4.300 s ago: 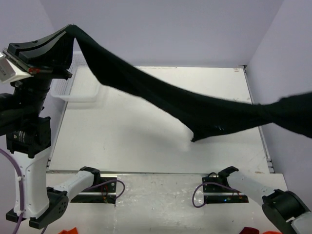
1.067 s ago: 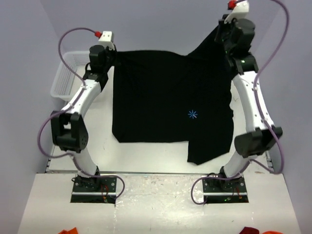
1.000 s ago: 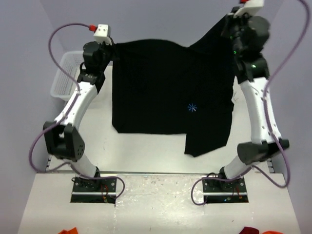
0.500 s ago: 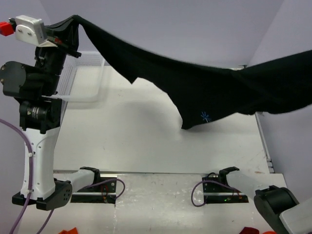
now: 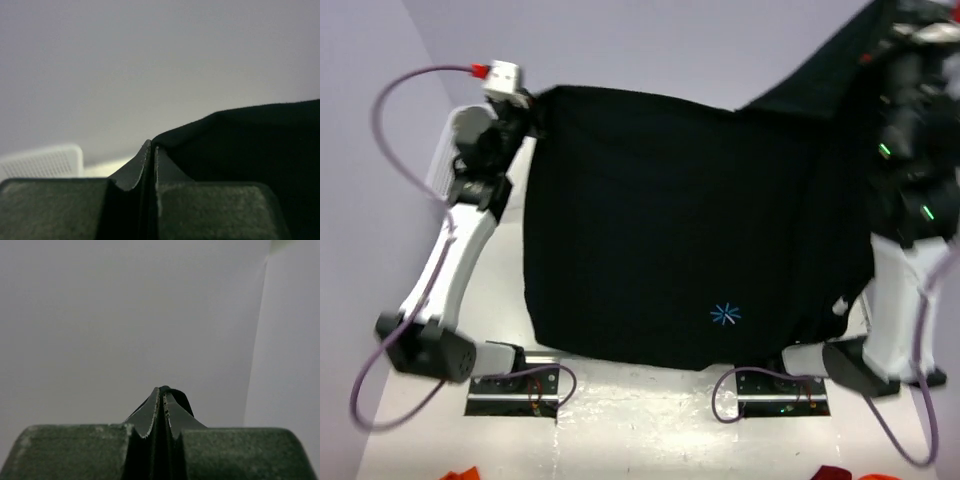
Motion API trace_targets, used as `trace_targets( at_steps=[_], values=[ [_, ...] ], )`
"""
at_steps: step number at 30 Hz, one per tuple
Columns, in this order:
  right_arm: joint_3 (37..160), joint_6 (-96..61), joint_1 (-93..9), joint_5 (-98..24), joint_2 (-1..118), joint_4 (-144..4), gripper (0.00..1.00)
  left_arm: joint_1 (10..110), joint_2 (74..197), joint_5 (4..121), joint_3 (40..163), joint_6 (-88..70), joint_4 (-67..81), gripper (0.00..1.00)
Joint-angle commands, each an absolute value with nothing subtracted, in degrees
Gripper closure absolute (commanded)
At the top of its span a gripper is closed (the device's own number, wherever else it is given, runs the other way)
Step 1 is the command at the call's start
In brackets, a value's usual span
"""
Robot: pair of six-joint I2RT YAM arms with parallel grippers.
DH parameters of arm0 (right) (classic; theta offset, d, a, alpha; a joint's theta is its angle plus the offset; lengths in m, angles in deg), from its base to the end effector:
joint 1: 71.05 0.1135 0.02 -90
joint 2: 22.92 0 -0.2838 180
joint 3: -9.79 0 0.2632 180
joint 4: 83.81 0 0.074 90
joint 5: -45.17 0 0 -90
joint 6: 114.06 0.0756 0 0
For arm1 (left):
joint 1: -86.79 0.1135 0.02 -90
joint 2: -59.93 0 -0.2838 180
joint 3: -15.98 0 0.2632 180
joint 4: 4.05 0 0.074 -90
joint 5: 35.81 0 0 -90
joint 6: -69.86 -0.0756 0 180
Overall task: Fold and stack the t-shirts
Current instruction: Flatten out the tshirt
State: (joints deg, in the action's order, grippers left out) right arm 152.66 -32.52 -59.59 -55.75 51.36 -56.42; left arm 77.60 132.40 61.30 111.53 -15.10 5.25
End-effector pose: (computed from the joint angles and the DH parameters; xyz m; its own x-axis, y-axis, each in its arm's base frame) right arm 0.1506 0.0159 0.7294 0.6467 -0.0163 -0.7626 0.0402 0.9991 0.0127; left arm 0.3158 -0.0606 0.5228 0.2099 -0.1223 -0.9701 0.2967 0.9533 -0.0560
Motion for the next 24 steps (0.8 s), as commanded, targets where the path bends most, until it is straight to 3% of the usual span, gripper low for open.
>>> trace_targets(
  at_steps=[1, 6, 9, 17, 24],
  values=[
    [145.17, -31.71, -64.71, -57.58, 61.88, -58.23, 1.00, 78.62, 141.74, 63.59, 103.45, -13.47, -1.83, 1.00],
    [132.52, -33.11, -69.37, -58.36, 66.81, -66.84, 1.00, 79.41, 157.03, 62.81, 99.21, -11.71, -5.81, 1.00],
    [131.25, -31.80, -70.70, -57.67, 72.25, -70.20, 1.00, 80.02, 165.81, 62.01, 99.47, -11.09, -9.32, 1.00],
    [145.73, -31.88, -72.72, -57.83, 93.43, -65.12, 1.00, 81.34, 182.95, 59.72, 113.78, -11.18, -1.89, 1.00],
    [157.88, -29.42, -72.37, -54.33, 104.52, -59.30, 1.00, 83.98, 182.27, 59.64, 116.87, -9.68, -2.30, 1.00]
  ],
)
